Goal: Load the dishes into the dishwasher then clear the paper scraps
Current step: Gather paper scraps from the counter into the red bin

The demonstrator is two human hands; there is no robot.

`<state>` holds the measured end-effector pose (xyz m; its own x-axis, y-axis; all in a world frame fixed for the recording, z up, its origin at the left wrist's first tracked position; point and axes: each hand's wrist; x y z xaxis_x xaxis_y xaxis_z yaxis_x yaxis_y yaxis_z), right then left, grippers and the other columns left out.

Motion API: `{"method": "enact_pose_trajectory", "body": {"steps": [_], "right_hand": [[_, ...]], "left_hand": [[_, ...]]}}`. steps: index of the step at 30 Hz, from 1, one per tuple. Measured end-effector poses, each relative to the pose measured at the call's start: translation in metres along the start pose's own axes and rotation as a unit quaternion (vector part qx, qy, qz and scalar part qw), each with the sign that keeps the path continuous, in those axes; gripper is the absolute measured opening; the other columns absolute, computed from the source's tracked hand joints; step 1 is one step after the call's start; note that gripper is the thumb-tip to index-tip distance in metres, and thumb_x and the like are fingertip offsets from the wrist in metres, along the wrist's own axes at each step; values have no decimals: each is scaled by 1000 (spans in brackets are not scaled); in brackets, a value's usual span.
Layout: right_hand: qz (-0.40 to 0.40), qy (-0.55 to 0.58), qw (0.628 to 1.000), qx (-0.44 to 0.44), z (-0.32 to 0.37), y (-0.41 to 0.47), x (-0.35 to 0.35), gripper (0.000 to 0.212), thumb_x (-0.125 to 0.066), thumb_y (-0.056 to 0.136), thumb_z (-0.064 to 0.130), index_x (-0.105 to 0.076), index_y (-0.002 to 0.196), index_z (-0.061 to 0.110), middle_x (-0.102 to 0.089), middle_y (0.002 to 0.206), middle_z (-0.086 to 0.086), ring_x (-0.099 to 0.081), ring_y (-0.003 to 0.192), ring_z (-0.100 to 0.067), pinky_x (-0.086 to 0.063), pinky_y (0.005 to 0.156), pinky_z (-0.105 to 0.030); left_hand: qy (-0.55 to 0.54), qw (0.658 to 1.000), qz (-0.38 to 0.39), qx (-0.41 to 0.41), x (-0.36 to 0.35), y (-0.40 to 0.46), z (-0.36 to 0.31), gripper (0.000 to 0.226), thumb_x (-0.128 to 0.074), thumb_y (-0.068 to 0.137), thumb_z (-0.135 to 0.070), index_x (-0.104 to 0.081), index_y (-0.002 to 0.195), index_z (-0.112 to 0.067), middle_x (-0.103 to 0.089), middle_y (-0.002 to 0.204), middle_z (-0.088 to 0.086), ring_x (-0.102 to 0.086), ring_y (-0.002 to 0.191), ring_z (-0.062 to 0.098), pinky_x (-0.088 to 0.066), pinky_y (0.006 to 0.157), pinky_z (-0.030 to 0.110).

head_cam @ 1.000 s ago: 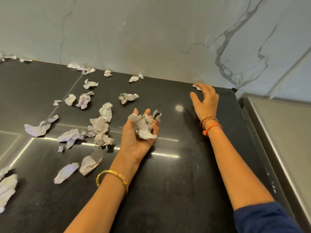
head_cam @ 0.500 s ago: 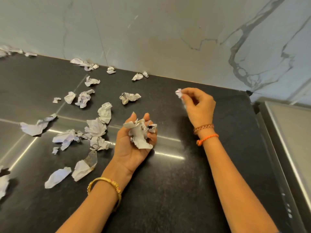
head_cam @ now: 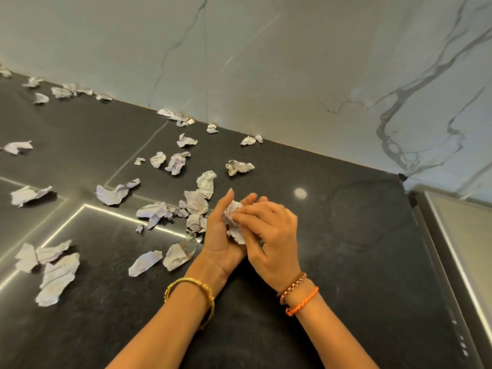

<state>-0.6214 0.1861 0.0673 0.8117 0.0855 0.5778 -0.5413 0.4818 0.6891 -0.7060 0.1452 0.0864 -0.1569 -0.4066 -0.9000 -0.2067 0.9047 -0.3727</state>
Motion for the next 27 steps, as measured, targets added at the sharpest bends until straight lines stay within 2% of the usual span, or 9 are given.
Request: {"method": "enact_pose_trajectory", "body": {"steps": [4,8,10,13,15,18,21,24,27], "right_hand": [[-48,5,999,-10,10,15,-3,17,-63,76,35,-69,92,33,-62,103,15,-50,99,-15,-33,86,-33],[-72,143,971,-178,-9,56,-9,26,-52,75,50,-59,98,40,-55,102,18,-47,107,-7,-26,92,-12],[-30,80,972,-219,-37,82,-24,40,-55,72,54,-62,105,32,-57,108,13,-47,112,-13,-24,90,-9],[92,25,959,-267,-76,121,-56,58,-65,77,47,-52,126,20,-52,130,-2,-41,124,-24,-29,100,-26],[136,-12,949,-283,-93,145,-78,62,-62,83,45,-42,134,16,-45,138,-6,-37,128,-27,-29,105,-36],[207,-108,937,-260,-107,168,-101,59,-49,89,51,-41,136,16,-41,141,-7,-35,130,-28,-28,105,-37],[242,-109,927,-266,-114,170,-109,55,-44,89,56,-54,126,16,-49,133,-6,-37,126,-27,-30,103,-37],[236,-41,940,-245,-105,152,-103,42,-48,87,55,-69,94,19,-61,115,-6,-46,117,-26,-34,96,-33],[238,-88,953,-164,-77,107,-80,39,-47,80,62,-60,75,25,-58,94,-2,-50,98,-24,-35,83,-32]], "left_hand": [[63,997,-29,-37,-1,-1,-15,24,-59,78,-34,-57,71,-11,-55,69,1,-57,63,12,-51,56,19],[92,992,-73,-49,-3,-2,-34,30,-52,86,-29,-46,62,-13,-43,47,-2,-43,36,6,-28,26,8],[109,989,-79,-54,-2,-2,-40,33,-49,90,-29,-45,61,-13,-41,44,-2,-39,35,5,-23,25,8],[113,990,-76,-45,2,-1,-43,34,-45,92,-28,-45,62,-14,-37,42,-3,-35,33,4,-19,24,8],[112,989,-80,-45,4,2,-45,34,-44,93,-28,-44,62,-14,-34,40,-3,-33,31,3,-15,24,7],[123,987,-89,-59,5,4,-48,34,-43,94,-28,-44,62,-15,-32,36,-6,-29,26,1,-12,23,6],[112,987,-99,-58,6,5,-51,33,-43,94,-28,-44,63,-17,-31,34,-7,-27,24,1,-11,24,5],[83,989,-96,-70,5,3,-54,31,-42,94,-28,-44,65,-16,-31,35,-7,-27,25,1,-12,23,6],[75,990,-83,-81,2,1,-52,31,-41,94,-29,-45,67,-15,-32,36,-6,-29,26,1,-13,23,8]]}}
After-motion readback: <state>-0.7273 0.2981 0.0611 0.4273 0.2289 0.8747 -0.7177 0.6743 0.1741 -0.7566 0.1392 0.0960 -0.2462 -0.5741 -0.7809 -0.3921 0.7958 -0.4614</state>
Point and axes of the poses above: each hand's wrist, its own y-axis towards the middle knuckle, its own x-axis out of the back of the hand, z = x × y
